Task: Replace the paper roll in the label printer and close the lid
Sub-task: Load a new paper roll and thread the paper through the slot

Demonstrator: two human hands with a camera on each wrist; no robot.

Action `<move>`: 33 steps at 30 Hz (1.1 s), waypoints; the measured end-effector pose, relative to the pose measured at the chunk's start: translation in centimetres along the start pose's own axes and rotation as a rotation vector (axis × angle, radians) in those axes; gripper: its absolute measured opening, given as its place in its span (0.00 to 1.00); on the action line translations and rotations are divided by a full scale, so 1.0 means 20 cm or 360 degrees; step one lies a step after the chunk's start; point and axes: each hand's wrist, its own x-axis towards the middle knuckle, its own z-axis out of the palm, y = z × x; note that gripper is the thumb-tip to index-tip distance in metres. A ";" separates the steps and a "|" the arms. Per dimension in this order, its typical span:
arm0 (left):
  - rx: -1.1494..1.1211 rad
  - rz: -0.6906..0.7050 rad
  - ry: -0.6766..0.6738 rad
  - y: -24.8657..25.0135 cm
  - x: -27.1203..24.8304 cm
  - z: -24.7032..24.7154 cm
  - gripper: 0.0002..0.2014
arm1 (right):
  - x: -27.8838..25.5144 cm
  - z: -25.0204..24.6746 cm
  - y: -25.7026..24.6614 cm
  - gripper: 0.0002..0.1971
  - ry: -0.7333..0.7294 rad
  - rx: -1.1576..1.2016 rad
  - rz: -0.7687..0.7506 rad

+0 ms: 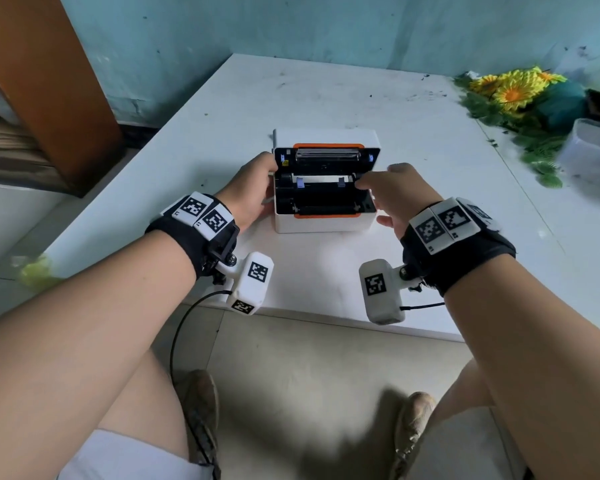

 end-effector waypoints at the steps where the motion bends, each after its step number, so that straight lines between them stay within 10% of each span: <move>1: -0.0023 -0.0026 -0.0022 0.00 0.00 0.01 0.13 | -0.01 -0.01 0.00 0.36 0.0030 0.0017 -0.0025; 4: 0.0068 -0.0031 -0.0058 -0.01 0.01 0.02 0.19 | -0.06 -0.04 0.00 0.56 0.0122 0.0078 -0.0172; 10: 0.0434 0.0060 0.0101 -0.01 0.07 0.06 0.23 | -0.03 -0.06 0.00 0.63 0.0202 0.0160 -0.0285; 22: 0.0204 0.0043 0.0187 0.06 0.21 0.20 0.12 | 0.17 -0.11 0.01 0.53 0.0338 0.0211 -0.0293; 26: -0.0012 -0.0194 -0.0112 0.12 0.22 0.23 0.18 | 0.20 -0.21 0.03 0.23 0.0534 0.0028 -0.0121; 33: -0.0186 -0.0305 -0.0078 0.15 0.22 0.24 0.14 | 0.23 -0.25 0.08 0.33 0.0732 -0.0002 -0.0017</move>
